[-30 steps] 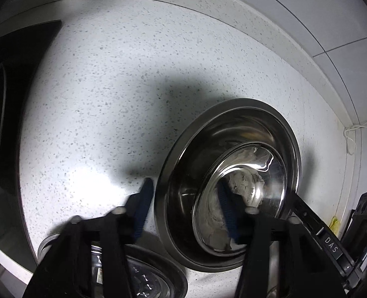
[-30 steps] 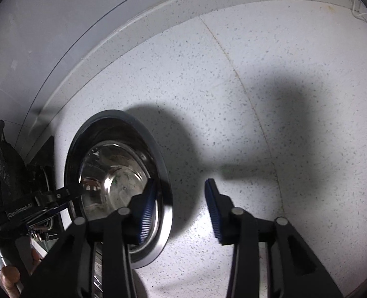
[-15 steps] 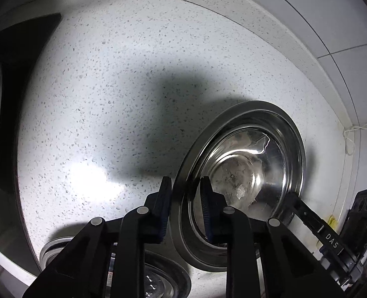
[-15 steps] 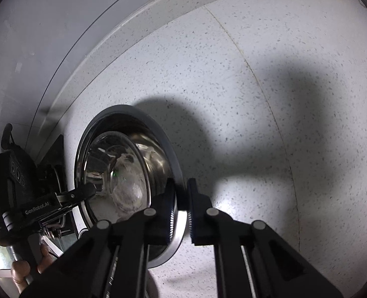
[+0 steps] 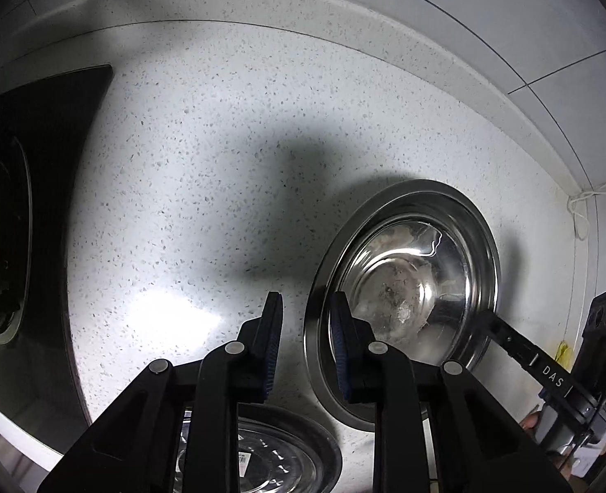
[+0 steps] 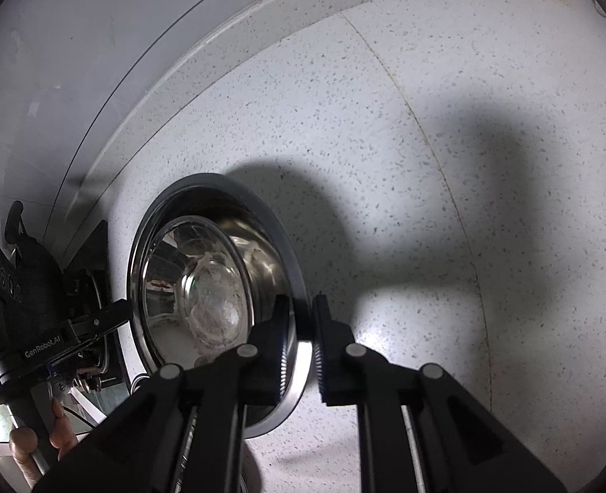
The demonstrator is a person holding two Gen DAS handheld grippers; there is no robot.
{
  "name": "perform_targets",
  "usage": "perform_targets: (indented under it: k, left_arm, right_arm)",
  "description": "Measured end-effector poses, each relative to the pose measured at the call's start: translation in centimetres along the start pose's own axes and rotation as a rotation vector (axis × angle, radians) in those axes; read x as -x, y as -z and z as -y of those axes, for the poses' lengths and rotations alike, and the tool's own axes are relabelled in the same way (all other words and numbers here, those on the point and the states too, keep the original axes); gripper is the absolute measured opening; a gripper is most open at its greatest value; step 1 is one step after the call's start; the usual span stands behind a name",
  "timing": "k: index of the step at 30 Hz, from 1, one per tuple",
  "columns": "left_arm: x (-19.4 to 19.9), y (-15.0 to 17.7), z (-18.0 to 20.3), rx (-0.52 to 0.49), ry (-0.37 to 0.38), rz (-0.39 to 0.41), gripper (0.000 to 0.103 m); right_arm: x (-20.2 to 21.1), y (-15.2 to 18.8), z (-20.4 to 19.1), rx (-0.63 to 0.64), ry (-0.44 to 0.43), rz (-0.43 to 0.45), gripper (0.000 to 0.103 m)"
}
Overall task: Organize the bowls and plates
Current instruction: 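Close the left tool on a steel bowl rim while the right tool grips another bowl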
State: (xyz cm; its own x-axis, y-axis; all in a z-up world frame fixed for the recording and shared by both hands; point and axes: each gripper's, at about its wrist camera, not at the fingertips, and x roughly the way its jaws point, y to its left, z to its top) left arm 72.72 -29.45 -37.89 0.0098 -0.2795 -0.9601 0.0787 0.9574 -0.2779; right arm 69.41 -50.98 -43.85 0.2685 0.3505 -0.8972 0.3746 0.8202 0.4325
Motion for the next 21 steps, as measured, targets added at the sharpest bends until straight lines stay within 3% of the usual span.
perform_targets:
  k: [4, 7, 13, 21]
  left_arm:
    - [-0.9, -0.2, -0.1, 0.012, 0.012, -0.021, 0.019]
    - [-1.8, -0.4, 0.0, 0.009, 0.020, -0.033, 0.011]
    - [-1.6, -0.5, -0.4, 0.044, 0.046, -0.026, 0.010]
    - [-1.0, 0.2, 0.6, -0.001, 0.031, -0.008, 0.007]
  right_arm:
    - [-0.1, 0.0, -0.1, -0.003, 0.001, 0.001, 0.012]
    - [-0.1, 0.0, -0.1, -0.003, 0.013, 0.006, 0.009]
    - [0.0, 0.3, 0.4, 0.000, 0.009, 0.008, 0.008]
    - [0.6, 0.6, 0.1, 0.026, 0.050, 0.026, 0.008]
